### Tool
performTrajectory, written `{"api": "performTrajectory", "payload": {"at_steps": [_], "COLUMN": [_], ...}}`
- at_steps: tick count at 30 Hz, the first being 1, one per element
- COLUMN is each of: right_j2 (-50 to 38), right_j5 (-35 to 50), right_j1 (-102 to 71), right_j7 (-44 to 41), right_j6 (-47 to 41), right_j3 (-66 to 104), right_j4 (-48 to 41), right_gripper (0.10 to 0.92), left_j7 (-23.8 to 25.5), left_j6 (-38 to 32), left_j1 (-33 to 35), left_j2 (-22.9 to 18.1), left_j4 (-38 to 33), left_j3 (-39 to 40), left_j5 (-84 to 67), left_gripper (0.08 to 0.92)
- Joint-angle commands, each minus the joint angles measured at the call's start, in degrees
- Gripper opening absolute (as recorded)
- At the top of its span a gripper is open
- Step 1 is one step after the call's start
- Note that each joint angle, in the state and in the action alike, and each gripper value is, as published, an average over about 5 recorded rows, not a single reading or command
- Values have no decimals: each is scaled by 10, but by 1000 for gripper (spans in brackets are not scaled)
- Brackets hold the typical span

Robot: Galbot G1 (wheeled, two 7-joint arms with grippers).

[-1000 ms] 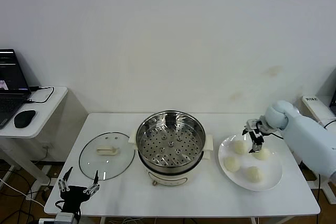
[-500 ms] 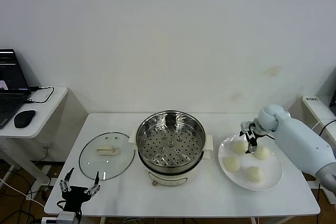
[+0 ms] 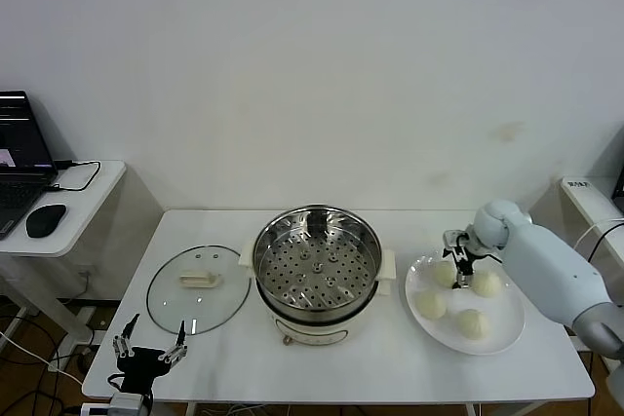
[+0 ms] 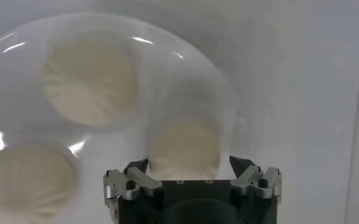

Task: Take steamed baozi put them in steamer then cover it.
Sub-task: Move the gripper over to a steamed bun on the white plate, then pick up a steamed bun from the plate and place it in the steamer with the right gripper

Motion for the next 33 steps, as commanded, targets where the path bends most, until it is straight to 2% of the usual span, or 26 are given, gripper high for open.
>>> {"api": "performTrajectory", "payload": {"at_steps": [1,5,8,15,25,33], "right_j2": [5,6,4,-25,-93,-36], "right_j5": [5,11,15,48,157,242], "right_j1": [1,3,4,25,158,301], "right_j7": [5,1,-2,-14,-45,-95], "right_j6": [-2,-2,-2,-11,-34,-33], "right_j3": [0,1,1,-7,-88,-188], "right_j4": [-10,-14,-13,18,117,126], "right_gripper": [764,682,665,662,661,662], "left_j7": [0,0,0,-1,-4,-13], "left_j6": [0,0,0,-1,-2,0], "left_j1": [-1,-2,-3,-5,-4,-3], "left_j2": [0,0,-1,-1,1,6], "left_j4": [3,4,5,7,-6,-16], "left_j3": [0,2,3,6,12,1], "left_j5": [1,2,2,2,2,1], "left_gripper": [823,823,823,823,823,823]}}
